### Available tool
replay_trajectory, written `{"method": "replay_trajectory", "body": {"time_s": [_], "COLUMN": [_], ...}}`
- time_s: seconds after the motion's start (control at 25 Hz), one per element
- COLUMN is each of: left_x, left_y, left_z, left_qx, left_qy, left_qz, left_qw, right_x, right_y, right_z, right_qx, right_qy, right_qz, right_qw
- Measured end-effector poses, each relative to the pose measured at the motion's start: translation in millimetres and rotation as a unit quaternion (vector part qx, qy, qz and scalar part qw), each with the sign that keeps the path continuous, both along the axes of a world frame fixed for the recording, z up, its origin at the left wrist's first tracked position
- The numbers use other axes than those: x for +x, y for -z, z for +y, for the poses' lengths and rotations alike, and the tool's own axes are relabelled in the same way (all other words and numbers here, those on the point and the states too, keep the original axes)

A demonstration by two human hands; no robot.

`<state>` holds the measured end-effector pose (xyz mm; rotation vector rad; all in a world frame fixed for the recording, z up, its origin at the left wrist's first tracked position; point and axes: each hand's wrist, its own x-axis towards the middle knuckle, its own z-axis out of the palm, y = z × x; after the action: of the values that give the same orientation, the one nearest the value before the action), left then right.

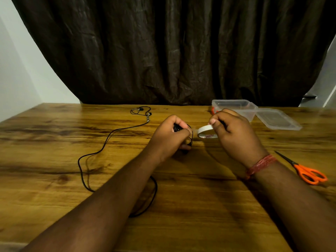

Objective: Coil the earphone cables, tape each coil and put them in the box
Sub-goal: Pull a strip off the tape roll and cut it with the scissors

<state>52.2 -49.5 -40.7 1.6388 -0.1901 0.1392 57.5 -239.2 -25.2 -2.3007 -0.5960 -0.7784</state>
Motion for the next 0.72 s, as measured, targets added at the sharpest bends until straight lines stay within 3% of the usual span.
{"method": "replay_trajectory", "body": {"time_s": [0.2, 0.36, 0.72], "left_x": [-0.7, -1.4, -3.6], "left_y": [4.4, 5.4, 1.9], "left_z": [-3.5, -1.4, -1.9], "left_qx": [0.014, 0.137, 0.111], "left_qy": [0.019, -0.02, -0.007], "left_qz": [-0.022, -0.092, -0.092], "left_qw": [0.999, 0.986, 0.99], "right_x": [-0.7, -0.3, 0.3], "right_y": [-0.2, 0.4, -0.3], "right_z": [1.7, 2.1, 2.8], "right_qx": [-0.001, -0.004, 0.001], "right_qy": [0.0, 0.007, 0.004], "right_qz": [-0.01, -0.008, -0.002], "right_qw": [1.0, 1.0, 1.0]}}
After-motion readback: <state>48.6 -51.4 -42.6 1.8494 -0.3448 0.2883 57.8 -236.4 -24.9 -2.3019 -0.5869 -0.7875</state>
